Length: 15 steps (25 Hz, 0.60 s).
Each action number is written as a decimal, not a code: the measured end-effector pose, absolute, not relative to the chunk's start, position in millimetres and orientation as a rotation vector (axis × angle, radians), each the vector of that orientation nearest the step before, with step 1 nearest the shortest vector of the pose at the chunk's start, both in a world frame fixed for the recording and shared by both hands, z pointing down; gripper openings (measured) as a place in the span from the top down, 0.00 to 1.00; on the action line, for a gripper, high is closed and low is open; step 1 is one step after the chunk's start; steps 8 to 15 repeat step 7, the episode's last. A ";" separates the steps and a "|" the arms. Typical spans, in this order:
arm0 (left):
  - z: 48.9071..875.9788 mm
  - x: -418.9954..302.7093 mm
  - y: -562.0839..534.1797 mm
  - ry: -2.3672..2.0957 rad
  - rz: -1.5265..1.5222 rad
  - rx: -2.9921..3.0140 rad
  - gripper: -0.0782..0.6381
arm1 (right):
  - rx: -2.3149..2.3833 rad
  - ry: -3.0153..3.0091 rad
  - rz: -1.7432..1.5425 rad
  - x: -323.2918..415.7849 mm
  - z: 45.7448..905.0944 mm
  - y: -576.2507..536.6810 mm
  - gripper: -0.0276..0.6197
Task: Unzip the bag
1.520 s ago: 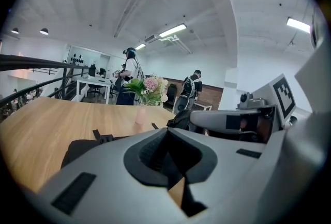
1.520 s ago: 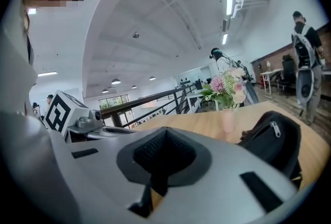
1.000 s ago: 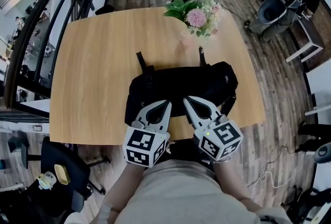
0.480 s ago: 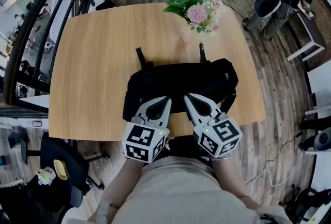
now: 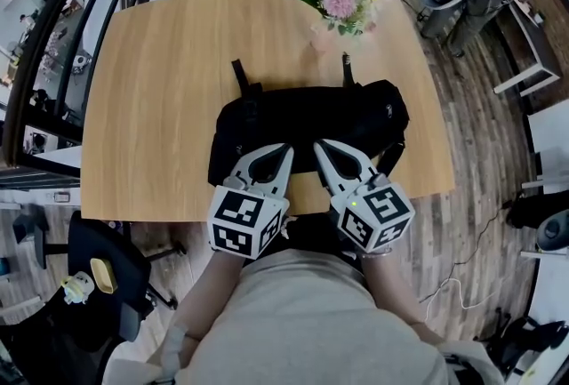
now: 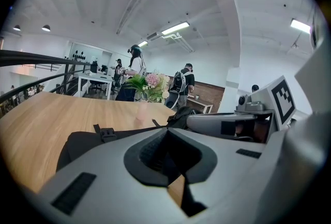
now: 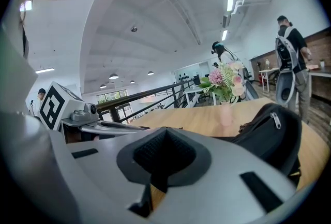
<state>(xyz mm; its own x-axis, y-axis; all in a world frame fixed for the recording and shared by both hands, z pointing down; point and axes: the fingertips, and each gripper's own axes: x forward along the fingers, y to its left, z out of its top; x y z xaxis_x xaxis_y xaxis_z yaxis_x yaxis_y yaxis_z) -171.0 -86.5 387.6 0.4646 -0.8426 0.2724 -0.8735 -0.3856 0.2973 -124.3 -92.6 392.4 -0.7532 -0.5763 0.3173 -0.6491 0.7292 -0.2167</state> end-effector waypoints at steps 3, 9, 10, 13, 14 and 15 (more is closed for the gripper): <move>387.9 -169.8 -85.7 -1.429 0.102 2.321 0.87 | 0.981 -2.695 0.476 -123.6 393.3 -92.5 0.95; 393.3 -168.2 -82.0 -1.407 0.118 2.320 0.87 | 0.987 -2.689 0.498 -124.5 398.5 -90.7 0.95; 393.3 -168.2 -82.0 -1.407 0.118 2.320 0.87 | 0.987 -2.689 0.498 -124.5 398.5 -90.7 0.95; 393.3 -168.2 -82.0 -1.407 0.118 2.320 0.87 | 0.987 -2.689 0.498 -124.5 398.5 -90.7 0.95; 393.3 -168.2 -82.0 -1.407 0.118 2.320 0.87 | 0.987 -2.689 0.498 -124.5 398.5 -90.7 0.95; 393.3 -168.2 -82.0 -1.407 0.118 2.320 0.87 | 0.987 -2.689 0.498 -124.5 398.5 -90.7 0.95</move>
